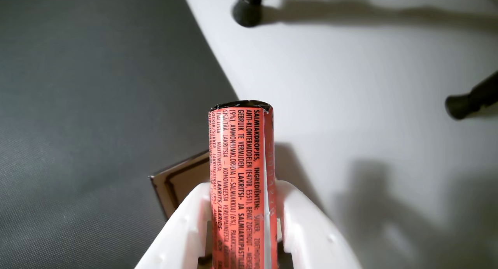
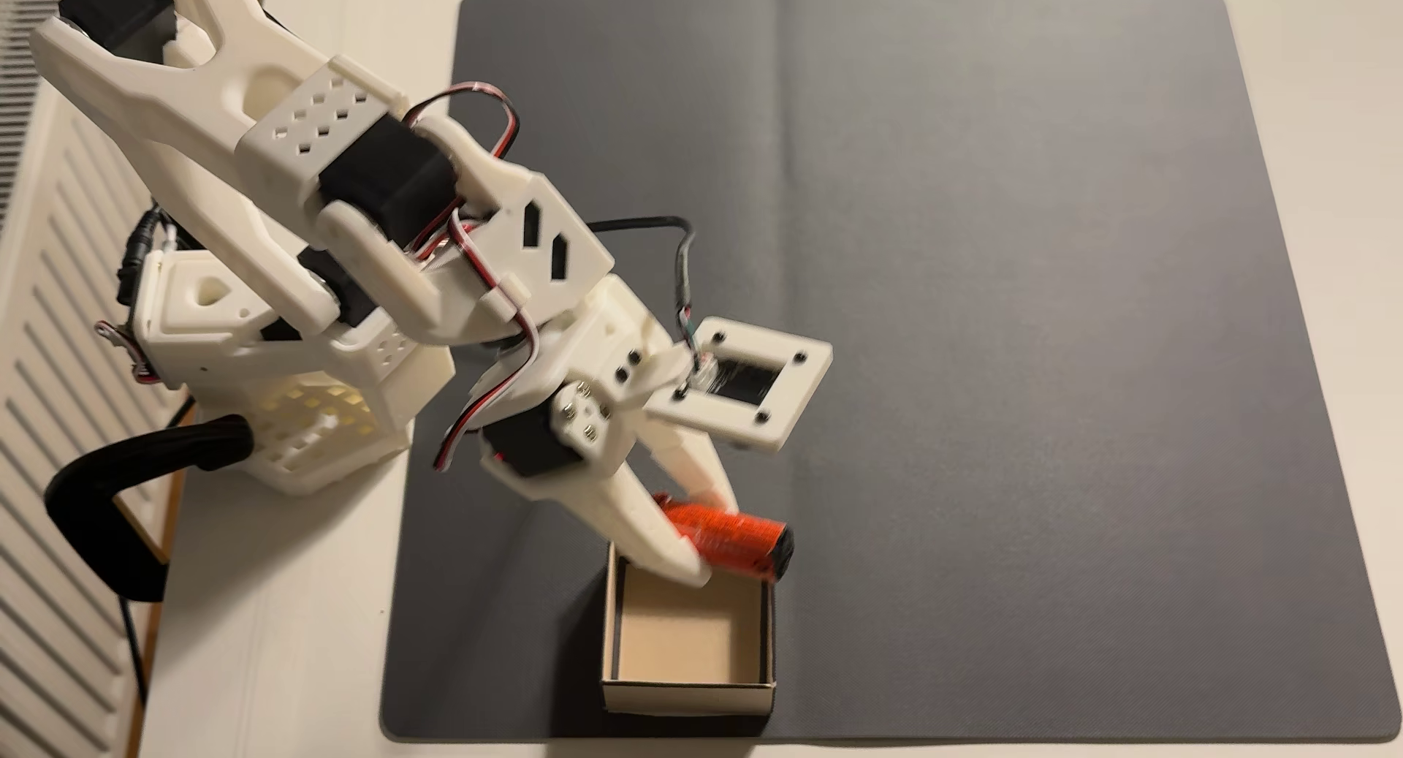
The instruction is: Pick the red object and place it in the box
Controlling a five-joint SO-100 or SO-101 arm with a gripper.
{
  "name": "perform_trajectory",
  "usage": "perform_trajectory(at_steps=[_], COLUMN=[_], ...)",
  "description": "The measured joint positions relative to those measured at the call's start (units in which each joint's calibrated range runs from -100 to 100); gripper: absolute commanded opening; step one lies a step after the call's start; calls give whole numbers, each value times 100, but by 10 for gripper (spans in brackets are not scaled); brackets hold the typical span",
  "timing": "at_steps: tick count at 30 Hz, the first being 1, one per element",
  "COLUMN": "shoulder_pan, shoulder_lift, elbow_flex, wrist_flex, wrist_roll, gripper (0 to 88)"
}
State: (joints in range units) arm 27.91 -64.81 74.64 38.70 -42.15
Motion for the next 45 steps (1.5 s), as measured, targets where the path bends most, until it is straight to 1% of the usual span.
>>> perform_trajectory(at_steps=[3,8,21,25,29,31,33,35,36,37,42,45], shoulder_pan=[-37,-111,-104,-134,-134,-275,-564,-772,-869,-995,-1514,-1952], shoulder_lift=[-34,-34,-34,-34,-69,-69,-86,-216,-319,-474,-1432,-2191], elbow_flex=[310,611,620,620,620,611,511,274,119,-18,-210,-219], wrist_flex=[-200,-435,-461,-461,-435,-322,-148,148,330,530,1391,1870], wrist_roll=[11,11,5,5,-27,-216,-426,-696,-804,-917,-1096,-1069], gripper=[29,96,188,195,185,164,101,13,0,8,7,7])
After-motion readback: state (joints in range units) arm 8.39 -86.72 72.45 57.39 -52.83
